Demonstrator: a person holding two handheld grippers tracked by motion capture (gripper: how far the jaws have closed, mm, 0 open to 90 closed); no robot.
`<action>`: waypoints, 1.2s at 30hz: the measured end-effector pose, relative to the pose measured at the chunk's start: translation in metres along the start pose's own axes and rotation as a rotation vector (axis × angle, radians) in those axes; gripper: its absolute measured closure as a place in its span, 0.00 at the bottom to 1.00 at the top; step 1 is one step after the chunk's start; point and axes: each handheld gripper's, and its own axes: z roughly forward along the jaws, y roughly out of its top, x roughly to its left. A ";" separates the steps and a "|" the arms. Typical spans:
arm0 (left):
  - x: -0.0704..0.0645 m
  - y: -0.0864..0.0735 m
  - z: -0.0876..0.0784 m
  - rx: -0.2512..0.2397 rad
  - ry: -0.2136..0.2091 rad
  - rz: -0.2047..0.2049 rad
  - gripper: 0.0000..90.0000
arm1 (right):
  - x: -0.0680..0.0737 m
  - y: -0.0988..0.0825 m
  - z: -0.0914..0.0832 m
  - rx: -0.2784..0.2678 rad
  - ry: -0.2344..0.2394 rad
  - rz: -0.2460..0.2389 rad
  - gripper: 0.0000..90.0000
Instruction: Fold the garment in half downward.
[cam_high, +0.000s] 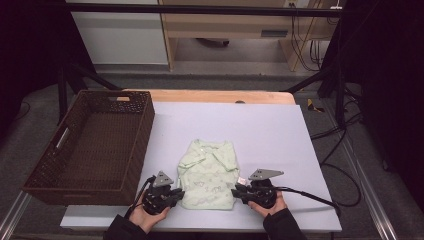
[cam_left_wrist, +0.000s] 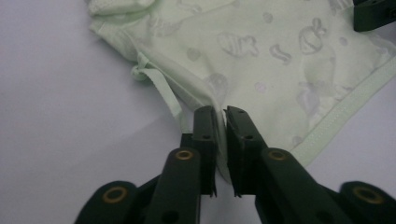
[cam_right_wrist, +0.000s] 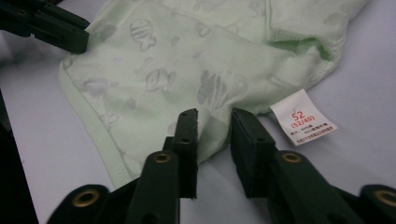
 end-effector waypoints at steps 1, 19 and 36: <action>0.001 0.000 0.000 0.005 -0.003 -0.011 0.95 | 0.000 0.000 0.000 0.004 0.003 0.002 0.89; -0.011 0.001 -0.016 0.028 -0.044 -0.028 0.98 | 0.005 0.001 -0.027 0.036 0.017 -0.018 1.00; 0.006 0.009 -0.016 -0.157 -0.040 0.059 0.31 | -0.010 0.006 -0.028 -0.032 0.007 0.015 0.29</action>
